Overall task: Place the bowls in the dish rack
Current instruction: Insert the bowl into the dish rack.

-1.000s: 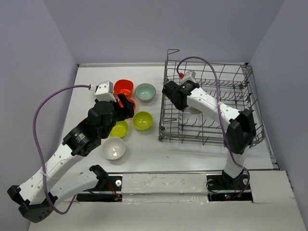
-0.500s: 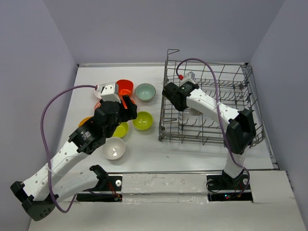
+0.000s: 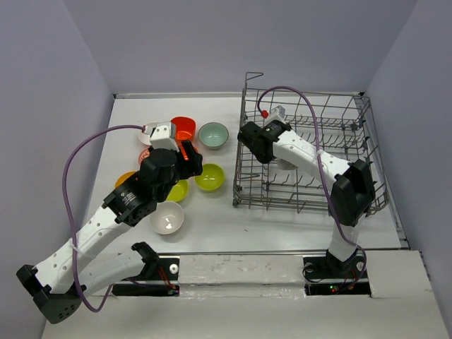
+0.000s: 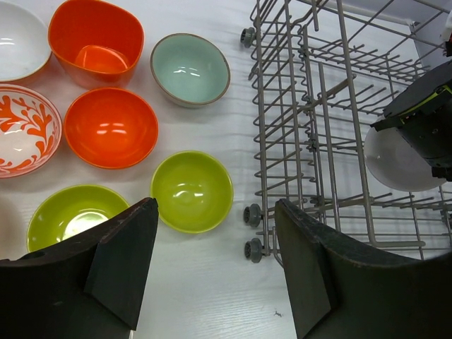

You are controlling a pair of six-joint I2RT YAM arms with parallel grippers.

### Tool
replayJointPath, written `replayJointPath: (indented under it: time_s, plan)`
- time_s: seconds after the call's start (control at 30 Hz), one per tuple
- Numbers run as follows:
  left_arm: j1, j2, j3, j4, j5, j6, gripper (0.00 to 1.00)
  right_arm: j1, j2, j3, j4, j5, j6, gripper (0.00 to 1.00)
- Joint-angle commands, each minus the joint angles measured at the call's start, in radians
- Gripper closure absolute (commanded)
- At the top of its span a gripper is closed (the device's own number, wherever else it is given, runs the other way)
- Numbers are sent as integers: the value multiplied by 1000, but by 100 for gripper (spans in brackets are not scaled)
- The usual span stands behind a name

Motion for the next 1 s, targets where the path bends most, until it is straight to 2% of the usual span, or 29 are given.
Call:
replayJointPath:
  time_s: [0.0, 0.37, 0.97]
  plan:
    - [3, 3, -5, 48, -1, 13, 24, -2, 13, -10, -27, 65, 2, 99]
    - [5, 0, -13, 48, 7, 16, 24, -2, 18, -32, -11, 62, -20, 95]
    - [6, -4, -19, 49, 11, 15, 24, 19, 111, 60, -31, 56, -6, 95]
